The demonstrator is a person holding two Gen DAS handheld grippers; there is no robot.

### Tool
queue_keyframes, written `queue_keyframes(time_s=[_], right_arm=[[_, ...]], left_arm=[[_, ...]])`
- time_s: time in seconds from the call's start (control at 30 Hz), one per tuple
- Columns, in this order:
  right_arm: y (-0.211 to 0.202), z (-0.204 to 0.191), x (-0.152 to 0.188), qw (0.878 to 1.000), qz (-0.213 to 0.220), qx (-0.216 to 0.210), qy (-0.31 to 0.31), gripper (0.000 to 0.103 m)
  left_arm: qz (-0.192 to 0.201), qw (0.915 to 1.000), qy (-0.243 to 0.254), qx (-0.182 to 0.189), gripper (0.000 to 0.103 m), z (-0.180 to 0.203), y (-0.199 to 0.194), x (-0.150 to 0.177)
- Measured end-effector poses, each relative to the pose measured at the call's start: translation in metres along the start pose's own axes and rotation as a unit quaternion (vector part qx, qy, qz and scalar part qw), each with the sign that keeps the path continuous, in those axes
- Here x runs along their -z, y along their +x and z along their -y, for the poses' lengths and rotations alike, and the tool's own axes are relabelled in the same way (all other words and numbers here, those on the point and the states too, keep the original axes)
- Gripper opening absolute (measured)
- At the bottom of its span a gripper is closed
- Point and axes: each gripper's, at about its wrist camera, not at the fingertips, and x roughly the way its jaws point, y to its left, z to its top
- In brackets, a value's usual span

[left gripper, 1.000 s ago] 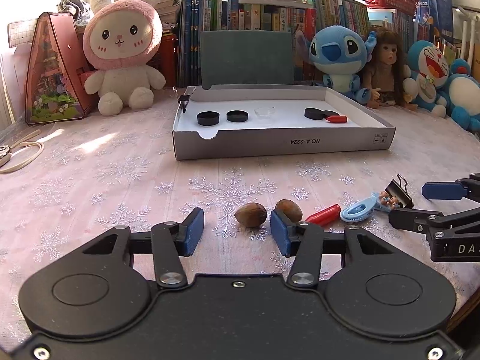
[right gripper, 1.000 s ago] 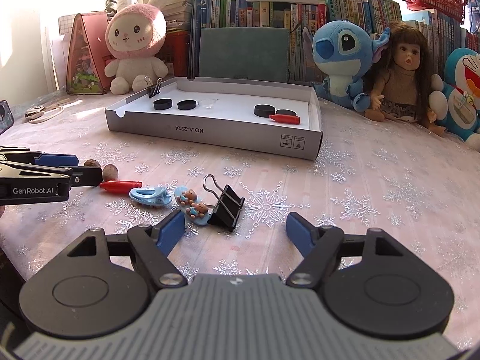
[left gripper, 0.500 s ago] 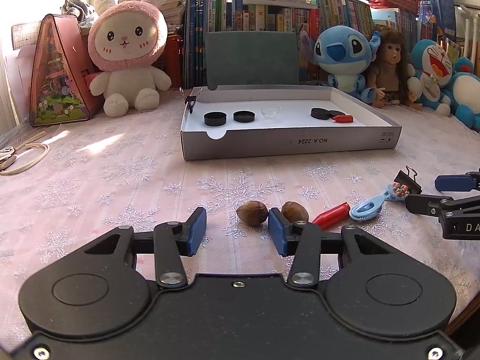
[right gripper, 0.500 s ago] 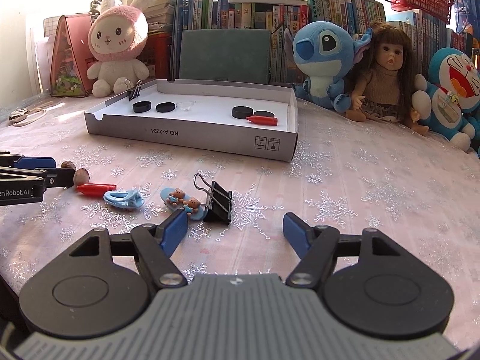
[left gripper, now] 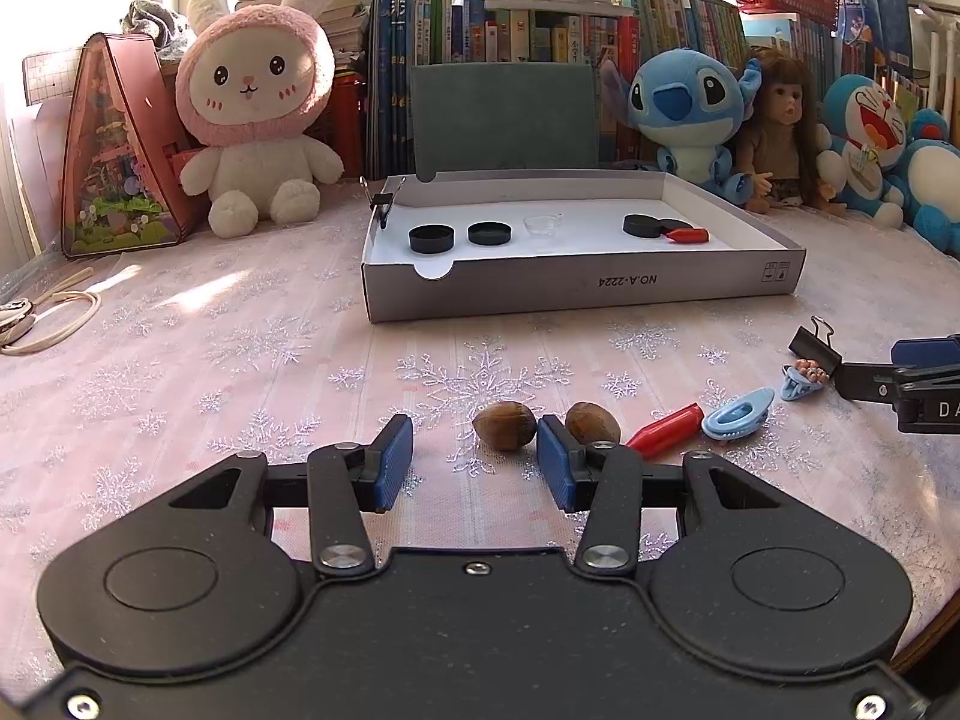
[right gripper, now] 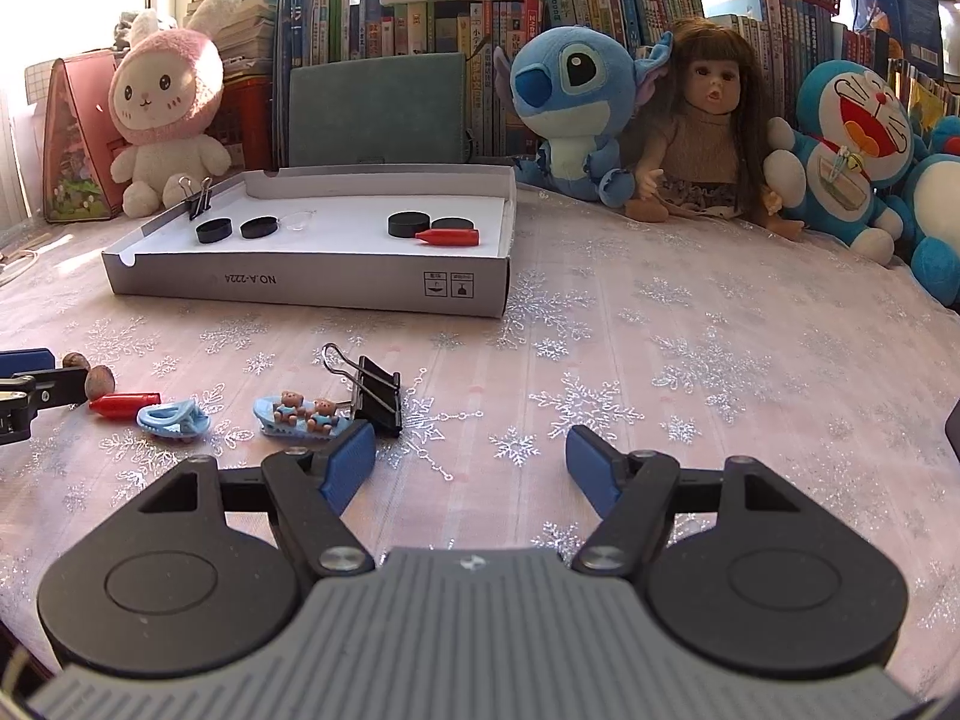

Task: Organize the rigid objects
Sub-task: 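Move the left gripper to a brown nut while the right gripper moves to the black binder clip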

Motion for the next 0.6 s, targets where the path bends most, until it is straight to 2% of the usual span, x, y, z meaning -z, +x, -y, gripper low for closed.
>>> queue_keyframes(time_s=[0.6], right_arm=[[0.012, -0.033, -0.012, 0.999, 0.001, -0.028, -0.023, 0.081]], left_arm=[[0.001, 1.0, 0.001, -0.001, 0.044, 0.0, 0.0, 0.001]])
